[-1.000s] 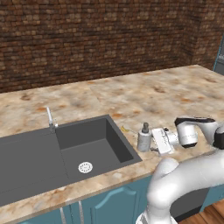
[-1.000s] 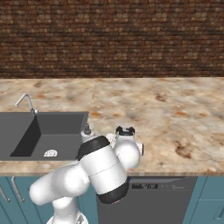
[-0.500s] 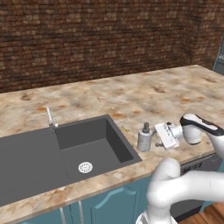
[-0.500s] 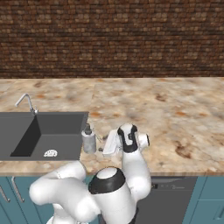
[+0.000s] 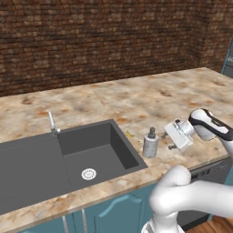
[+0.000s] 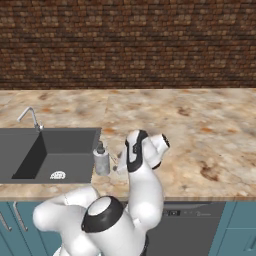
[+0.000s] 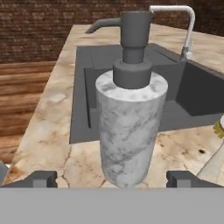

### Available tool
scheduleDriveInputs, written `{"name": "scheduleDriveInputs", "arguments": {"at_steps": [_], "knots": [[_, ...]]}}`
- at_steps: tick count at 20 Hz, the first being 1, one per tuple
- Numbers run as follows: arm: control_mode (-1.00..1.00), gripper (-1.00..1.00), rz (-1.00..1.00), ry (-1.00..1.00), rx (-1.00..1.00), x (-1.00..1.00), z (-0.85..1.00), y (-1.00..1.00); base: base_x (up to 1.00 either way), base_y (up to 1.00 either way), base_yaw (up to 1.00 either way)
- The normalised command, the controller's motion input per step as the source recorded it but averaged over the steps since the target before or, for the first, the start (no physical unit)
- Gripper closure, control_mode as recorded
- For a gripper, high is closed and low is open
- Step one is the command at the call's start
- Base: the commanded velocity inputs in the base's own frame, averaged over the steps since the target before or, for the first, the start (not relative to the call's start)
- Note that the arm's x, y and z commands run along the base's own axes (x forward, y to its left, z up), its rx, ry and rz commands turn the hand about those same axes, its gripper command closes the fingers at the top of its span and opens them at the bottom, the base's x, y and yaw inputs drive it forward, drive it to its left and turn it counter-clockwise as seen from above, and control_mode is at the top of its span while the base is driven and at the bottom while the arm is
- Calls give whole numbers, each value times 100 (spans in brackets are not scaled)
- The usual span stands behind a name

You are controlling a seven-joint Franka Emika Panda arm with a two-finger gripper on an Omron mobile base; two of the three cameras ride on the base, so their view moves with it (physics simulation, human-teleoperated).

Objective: Locate and retrieve the dish brush and soap dispenser from the cabinet. Place them next to the sink.

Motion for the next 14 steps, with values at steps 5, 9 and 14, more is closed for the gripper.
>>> {"name": "scheduleDriveInputs", "arguments": {"at_steps": [5,9,14], "knots": [[-100,-100,-1,0,-27,-54,26,-3,0,0,0],[-100,-100,0,0,-29,-47,33,0,0,0,0],[-100,-100,0,-7,-26,-31,42,-2,0,0,0]]}}
